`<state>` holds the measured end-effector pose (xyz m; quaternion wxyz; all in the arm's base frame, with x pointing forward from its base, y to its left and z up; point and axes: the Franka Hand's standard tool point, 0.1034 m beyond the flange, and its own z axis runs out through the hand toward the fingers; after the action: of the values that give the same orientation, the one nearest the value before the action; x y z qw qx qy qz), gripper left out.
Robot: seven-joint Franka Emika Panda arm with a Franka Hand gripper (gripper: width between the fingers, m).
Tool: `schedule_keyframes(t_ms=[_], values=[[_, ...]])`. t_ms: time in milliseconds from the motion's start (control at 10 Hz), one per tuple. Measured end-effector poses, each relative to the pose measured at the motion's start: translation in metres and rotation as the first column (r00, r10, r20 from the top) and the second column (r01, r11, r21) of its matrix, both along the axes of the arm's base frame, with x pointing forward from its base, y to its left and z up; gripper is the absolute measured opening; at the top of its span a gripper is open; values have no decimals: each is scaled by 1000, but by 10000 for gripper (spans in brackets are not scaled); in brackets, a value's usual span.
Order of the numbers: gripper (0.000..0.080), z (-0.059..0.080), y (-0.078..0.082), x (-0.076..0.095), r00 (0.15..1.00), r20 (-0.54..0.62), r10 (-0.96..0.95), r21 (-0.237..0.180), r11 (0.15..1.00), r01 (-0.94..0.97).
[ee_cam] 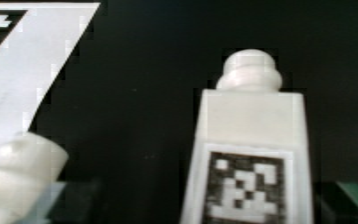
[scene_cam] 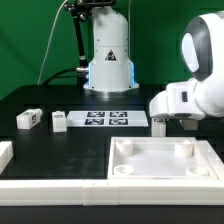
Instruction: Assemble one leg
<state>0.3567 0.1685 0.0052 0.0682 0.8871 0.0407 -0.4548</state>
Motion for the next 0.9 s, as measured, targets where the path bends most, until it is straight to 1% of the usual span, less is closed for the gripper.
schedule_keyframes(t_ms=[100,700,800,900], values=[[289,0,0,0,1000,0,0,0,1000,0],[290,0,0,1,1000,0,1,3,1000,-1],[290,12,-3,6,1000,-7,18,31,999,-18],[290,27,-7,12,1000,-2,23,45,999,-23]])
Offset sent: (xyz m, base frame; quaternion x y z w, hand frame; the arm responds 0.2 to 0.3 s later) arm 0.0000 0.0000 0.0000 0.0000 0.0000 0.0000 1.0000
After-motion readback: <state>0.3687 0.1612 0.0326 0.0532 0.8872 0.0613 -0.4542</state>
